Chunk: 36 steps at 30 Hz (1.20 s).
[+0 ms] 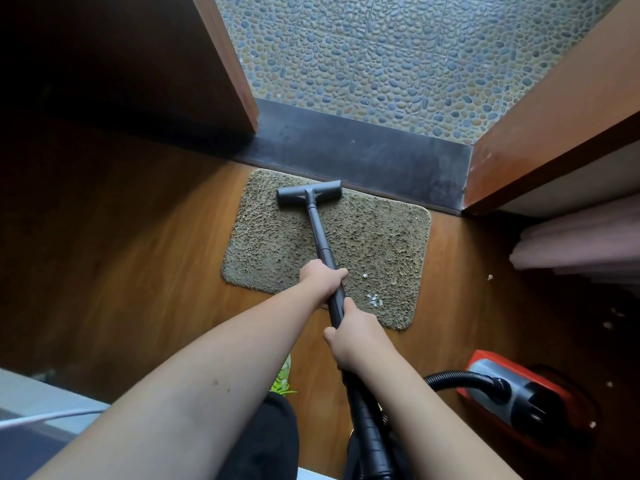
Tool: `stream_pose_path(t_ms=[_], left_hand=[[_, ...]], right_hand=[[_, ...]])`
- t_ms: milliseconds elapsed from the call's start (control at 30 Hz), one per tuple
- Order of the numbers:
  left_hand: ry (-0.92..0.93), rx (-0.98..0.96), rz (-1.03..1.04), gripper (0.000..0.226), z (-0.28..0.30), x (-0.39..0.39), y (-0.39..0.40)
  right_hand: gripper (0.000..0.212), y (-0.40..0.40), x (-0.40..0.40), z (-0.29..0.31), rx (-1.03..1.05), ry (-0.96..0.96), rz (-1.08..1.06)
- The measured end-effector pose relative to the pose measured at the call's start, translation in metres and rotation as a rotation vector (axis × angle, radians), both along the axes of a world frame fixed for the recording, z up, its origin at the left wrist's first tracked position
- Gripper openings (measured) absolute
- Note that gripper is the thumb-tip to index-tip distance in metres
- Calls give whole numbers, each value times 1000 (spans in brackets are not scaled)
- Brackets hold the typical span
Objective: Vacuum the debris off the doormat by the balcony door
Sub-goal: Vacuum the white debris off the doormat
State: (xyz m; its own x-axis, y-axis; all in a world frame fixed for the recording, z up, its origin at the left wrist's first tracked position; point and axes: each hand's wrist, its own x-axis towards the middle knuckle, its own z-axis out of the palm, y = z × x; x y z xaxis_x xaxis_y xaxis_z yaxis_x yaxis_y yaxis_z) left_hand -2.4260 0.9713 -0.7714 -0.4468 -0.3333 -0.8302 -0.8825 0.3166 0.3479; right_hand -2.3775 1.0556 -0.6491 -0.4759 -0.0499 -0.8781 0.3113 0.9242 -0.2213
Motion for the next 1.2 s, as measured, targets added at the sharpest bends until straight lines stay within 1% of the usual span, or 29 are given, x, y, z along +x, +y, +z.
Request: stream_pose_path(t_ms=[133,300,400,600,700,833,1000,1200], left_hand=[[-20,50,43,43,0,5,4],[-27,86,55,47,8,5,8],[-42,113,66,47,11,10,10],[-50,113,32,43,14,32,20],[-55,133,64,46,15,42,27],[-39,138,86,42,17,50,33],[-30,115,72,41,19,64,40],[-55,154,77,35,24,83,48]], right_hand=[[64,4,3,1,27,-26,37],[56,10,-2,10,38,-16,83],[55,14,1,17,46,-30,94],[55,23,22,26,56,-29,105],[55,30,31,28,51,-29,99],[52,38,41,30,42,-20,66],[59,44,52,32,42,-39,69],[66,52,68,36,47,-86,49]])
